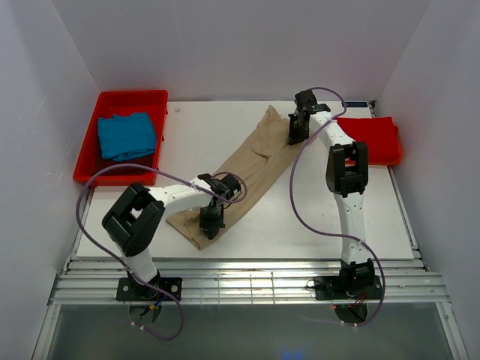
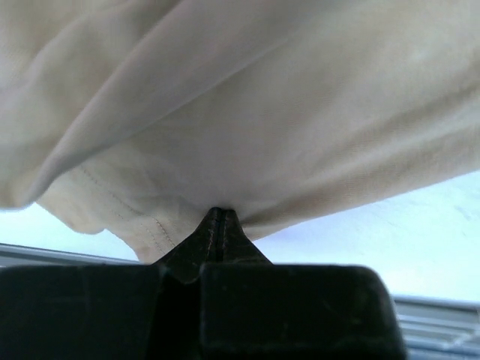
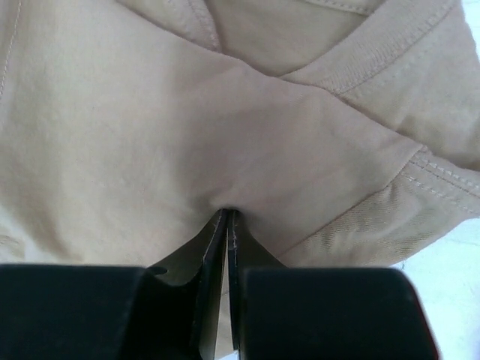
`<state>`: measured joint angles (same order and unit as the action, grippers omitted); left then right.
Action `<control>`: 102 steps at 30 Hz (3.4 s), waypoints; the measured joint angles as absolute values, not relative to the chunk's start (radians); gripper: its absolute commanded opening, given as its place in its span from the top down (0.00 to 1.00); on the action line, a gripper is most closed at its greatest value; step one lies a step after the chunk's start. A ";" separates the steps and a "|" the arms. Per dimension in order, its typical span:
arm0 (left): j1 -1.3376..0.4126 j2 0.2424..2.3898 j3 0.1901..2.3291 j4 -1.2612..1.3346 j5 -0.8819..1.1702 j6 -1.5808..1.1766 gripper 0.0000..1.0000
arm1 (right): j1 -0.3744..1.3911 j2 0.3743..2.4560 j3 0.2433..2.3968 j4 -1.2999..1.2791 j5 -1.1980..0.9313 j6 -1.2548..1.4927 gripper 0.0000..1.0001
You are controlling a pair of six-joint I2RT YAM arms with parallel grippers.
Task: Fold and stack the t-shirts
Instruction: Fold the tshirt
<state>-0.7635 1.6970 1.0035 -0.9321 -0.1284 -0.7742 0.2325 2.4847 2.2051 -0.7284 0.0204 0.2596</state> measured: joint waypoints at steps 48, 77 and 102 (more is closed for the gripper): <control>-0.976 1.511 1.030 -0.906 -0.445 -0.702 0.50 | 0.322 2.131 1.854 -0.524 -0.197 0.104 0.73; -0.976 1.514 0.926 -0.846 -0.358 -0.709 0.67 | 0.327 2.318 1.915 -0.579 -0.023 0.107 0.74; -0.976 1.393 0.855 -0.891 -0.344 -0.757 0.49 | 0.331 2.346 1.964 -0.625 0.008 0.142 0.74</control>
<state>-0.9764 1.3930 0.8555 -0.8906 -0.3435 -0.7570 0.3313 2.3455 1.9640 -0.6254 0.0082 0.1421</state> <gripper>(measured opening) 0.504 0.256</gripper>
